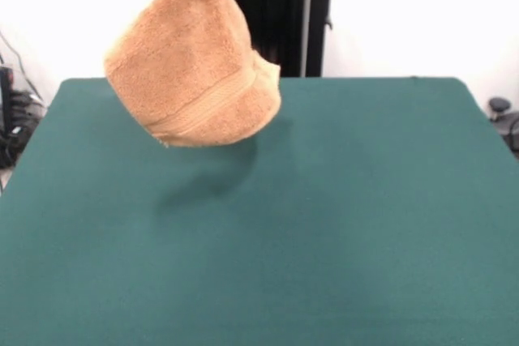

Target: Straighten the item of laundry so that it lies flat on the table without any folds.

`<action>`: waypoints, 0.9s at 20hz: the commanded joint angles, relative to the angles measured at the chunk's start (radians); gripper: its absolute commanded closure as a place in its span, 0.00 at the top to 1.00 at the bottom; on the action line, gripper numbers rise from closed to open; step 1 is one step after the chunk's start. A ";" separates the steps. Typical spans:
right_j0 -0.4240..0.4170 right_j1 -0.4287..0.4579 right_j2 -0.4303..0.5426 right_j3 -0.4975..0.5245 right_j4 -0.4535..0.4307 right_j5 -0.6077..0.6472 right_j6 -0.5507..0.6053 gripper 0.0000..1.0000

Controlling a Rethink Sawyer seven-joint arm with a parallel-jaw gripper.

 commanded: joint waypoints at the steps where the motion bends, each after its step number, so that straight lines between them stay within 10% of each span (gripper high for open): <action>1: 0.059 0.081 0.011 0.068 0.059 -0.104 0.315 0.00; 18: 0.107 0.070 -0.031 0.084 0.094 -0.104 0.363 0.00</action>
